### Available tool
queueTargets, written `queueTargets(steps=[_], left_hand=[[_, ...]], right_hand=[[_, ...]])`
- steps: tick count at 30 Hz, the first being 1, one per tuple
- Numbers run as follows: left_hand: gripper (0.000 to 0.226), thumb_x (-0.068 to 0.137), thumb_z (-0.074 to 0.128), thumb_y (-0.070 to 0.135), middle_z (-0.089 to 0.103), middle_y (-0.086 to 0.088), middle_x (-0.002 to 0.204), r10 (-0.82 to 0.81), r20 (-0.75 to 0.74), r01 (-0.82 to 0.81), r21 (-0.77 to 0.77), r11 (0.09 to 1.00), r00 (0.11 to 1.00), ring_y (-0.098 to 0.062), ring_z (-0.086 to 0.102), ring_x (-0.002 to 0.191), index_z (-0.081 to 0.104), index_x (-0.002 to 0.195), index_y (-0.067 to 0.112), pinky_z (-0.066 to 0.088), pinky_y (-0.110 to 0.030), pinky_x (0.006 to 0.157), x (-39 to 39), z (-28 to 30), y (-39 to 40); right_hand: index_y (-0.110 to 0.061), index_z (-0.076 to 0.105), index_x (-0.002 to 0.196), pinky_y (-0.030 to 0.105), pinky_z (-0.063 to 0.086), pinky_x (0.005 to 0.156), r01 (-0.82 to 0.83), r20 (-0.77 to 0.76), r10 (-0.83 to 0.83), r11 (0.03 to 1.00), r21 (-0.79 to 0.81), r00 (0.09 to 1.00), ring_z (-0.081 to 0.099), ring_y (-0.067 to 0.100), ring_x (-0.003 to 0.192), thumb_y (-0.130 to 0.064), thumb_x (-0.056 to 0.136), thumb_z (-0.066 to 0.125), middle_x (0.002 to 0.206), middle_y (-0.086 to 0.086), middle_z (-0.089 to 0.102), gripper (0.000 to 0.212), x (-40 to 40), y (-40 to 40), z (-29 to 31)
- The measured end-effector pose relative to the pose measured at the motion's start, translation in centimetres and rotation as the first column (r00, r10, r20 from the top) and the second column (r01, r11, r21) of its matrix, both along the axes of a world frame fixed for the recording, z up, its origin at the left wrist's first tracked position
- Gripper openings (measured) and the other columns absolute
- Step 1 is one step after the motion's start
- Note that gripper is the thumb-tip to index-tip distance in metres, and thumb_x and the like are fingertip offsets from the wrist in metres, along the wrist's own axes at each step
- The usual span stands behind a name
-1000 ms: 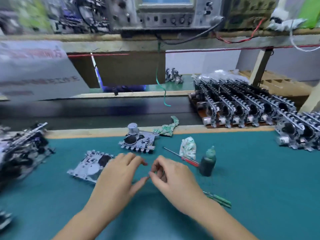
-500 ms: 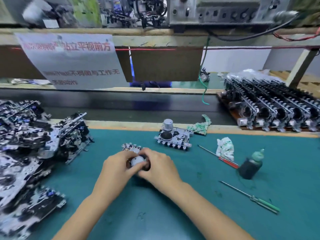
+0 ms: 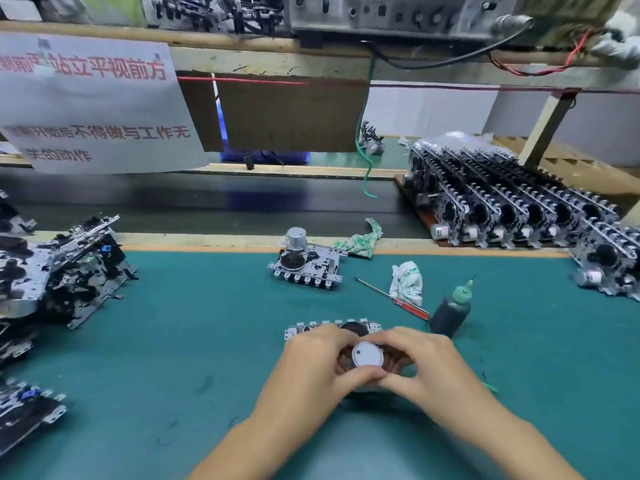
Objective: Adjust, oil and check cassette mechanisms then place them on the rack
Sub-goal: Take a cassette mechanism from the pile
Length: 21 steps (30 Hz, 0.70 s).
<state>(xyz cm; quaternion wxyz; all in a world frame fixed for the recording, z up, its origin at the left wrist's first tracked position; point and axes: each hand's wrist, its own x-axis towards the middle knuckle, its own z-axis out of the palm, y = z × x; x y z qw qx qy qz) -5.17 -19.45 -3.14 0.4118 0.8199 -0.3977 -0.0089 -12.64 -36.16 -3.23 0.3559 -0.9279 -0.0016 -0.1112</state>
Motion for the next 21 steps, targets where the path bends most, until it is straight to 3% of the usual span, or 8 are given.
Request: queueTargets(steps=[4,8,9,11,13,14,17,21], left_hand=[[0.039,0.081,0.065,0.054,0.066,0.006,0.091,-0.04,0.156,0.03,0.066,0.997,0.987,-0.007,0.056,0.084,0.07,0.103,0.022,0.039,-0.018,0.072,-0.5,-0.7,-2.9],[0.041,0.079,0.059,0.056,0.069,0.01,0.09,-0.075,0.437,0.087,-0.006,0.996,0.896,-0.008,0.058,0.085,0.072,0.097,0.022,0.043,-0.022,0.074,1.0,-1.0,-2.4],[0.047,0.076,0.061,0.059,0.067,0.01,0.102,-0.089,0.417,0.115,-0.036,0.993,0.904,-0.006,0.055,0.097,0.068,0.106,0.024,0.04,-0.022,0.084,1.8,-1.2,-1.8],[0.076,0.062,0.071,0.065,0.047,0.014,0.135,-0.155,0.164,0.162,-0.032,0.986,0.974,0.002,0.039,0.125,0.048,0.129,0.037,0.028,-0.018,0.105,3.3,-1.4,-0.1],[0.107,0.048,0.08,0.066,0.02,0.026,0.147,-0.25,-0.108,0.255,0.038,0.966,0.962,0.007,0.02,0.137,0.024,0.139,0.05,0.017,-0.011,0.111,4.0,-2.2,1.1],[0.117,0.044,0.083,0.066,0.012,0.033,0.146,-0.274,-0.15,0.289,0.094,0.953,0.95,0.009,0.015,0.138,0.015,0.139,0.056,0.014,-0.008,0.111,4.2,-2.6,1.4],[0.124,0.043,0.082,0.069,0.007,0.045,0.138,-0.282,-0.059,0.288,0.213,0.934,0.958,0.017,0.012,0.134,0.003,0.138,0.062,0.009,0.0,0.105,4.4,-3.4,1.4],[0.109,0.051,0.072,0.077,0.006,0.05,0.132,-0.233,0.084,0.197,0.304,0.932,0.969,0.022,0.012,0.127,0.002,0.133,0.066,0.008,0.001,0.102,4.7,-3.6,1.2]], right_hand=[[-0.044,0.064,0.096,0.027,0.051,0.073,0.011,0.004,-0.011,0.999,0.033,1.0,0.062,0.006,0.078,-0.028,0.071,0.082,0.089,-0.018,0.066,0.035,-1.1,-2.8,-0.8],[-0.041,0.063,0.106,0.014,0.046,0.08,-0.03,0.026,0.028,0.996,0.089,0.999,0.063,0.001,0.09,-0.039,0.068,0.081,0.096,-0.019,0.068,0.042,-1.4,-4.1,-1.8],[-0.039,0.064,0.106,0.015,0.046,0.08,-0.008,0.053,0.001,0.991,0.136,0.999,0.063,0.004,0.087,-0.043,0.068,0.077,0.092,-0.015,0.068,0.04,-1.5,-4.4,-2.1],[-0.034,0.067,0.1,0.019,0.047,0.074,0.072,0.123,-0.107,0.963,0.26,0.987,0.06,0.009,0.076,-0.039,0.073,0.07,0.081,-0.009,0.065,0.028,-1.7,-5.0,-2.5],[-0.033,0.067,0.092,0.018,0.045,0.069,0.17,0.183,-0.224,0.947,0.271,0.957,0.057,0.011,0.071,-0.022,0.083,0.068,0.078,-0.008,0.063,0.014,-1.8,-5.6,-2.9],[-0.033,0.067,0.089,0.018,0.044,0.067,0.218,0.2,-0.273,0.941,0.26,0.941,0.057,0.012,0.07,-0.014,0.086,0.067,0.077,-0.01,0.063,0.018,-1.9,-5.9,-3.1],[-0.033,0.066,0.083,0.017,0.044,0.064,0.291,0.205,-0.336,0.931,0.219,0.919,0.058,0.014,0.07,-0.012,0.087,0.063,0.074,-0.013,0.064,0.022,-2.0,-6.1,-3.4],[-0.034,0.064,0.081,0.016,0.042,0.062,0.277,0.224,-0.304,0.95,0.143,0.926,0.057,0.012,0.07,-0.025,0.087,0.06,0.075,-0.01,0.063,0.011,-1.9,-5.6,-3.7]])
